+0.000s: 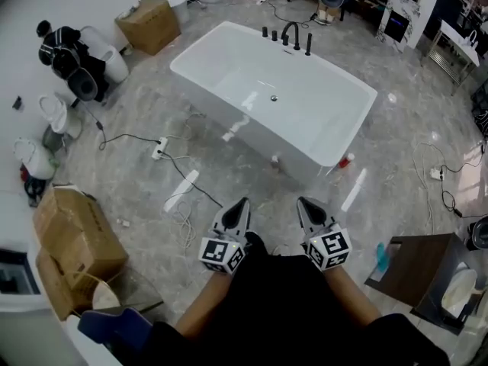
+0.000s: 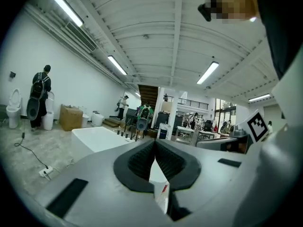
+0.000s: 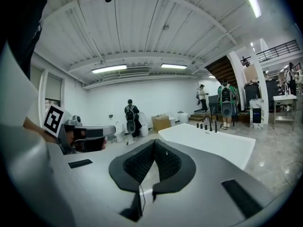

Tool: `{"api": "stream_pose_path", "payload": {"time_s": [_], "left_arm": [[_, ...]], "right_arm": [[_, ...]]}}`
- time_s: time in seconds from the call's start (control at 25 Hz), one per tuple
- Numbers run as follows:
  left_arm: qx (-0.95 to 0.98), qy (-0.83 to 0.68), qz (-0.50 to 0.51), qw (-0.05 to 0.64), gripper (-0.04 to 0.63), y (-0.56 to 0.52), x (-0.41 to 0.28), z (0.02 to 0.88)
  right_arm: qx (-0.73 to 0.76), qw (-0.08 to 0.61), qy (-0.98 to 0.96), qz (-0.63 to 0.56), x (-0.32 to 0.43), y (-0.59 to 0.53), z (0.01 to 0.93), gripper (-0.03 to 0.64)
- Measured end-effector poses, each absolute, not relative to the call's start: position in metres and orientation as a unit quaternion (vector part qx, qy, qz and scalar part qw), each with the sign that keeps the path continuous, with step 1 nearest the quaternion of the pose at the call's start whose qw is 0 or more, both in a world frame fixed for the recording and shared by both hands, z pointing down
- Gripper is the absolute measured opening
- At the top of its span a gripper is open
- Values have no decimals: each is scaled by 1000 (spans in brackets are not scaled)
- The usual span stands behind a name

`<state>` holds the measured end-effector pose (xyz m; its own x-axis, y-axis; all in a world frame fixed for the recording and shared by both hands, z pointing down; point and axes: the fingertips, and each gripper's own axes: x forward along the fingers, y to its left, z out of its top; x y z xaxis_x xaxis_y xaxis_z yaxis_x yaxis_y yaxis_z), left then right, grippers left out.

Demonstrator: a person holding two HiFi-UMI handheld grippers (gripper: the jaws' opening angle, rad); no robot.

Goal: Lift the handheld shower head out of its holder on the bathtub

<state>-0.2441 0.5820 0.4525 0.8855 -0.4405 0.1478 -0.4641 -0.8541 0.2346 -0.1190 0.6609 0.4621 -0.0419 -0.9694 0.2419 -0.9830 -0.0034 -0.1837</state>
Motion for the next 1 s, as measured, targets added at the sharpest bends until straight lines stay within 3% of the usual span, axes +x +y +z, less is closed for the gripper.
{"api": "stream_pose_path", "payload": {"time_s": [0.4,1.0], "left_arm": [[948,-277,38,152,3,557,-273,466],[935,-306,15,178,3,413,-292,487]], "right_arm": [[640,47,-748,171,-154,617,476,-2],[610,94,-764,188,-179,468,491,-2]]}}
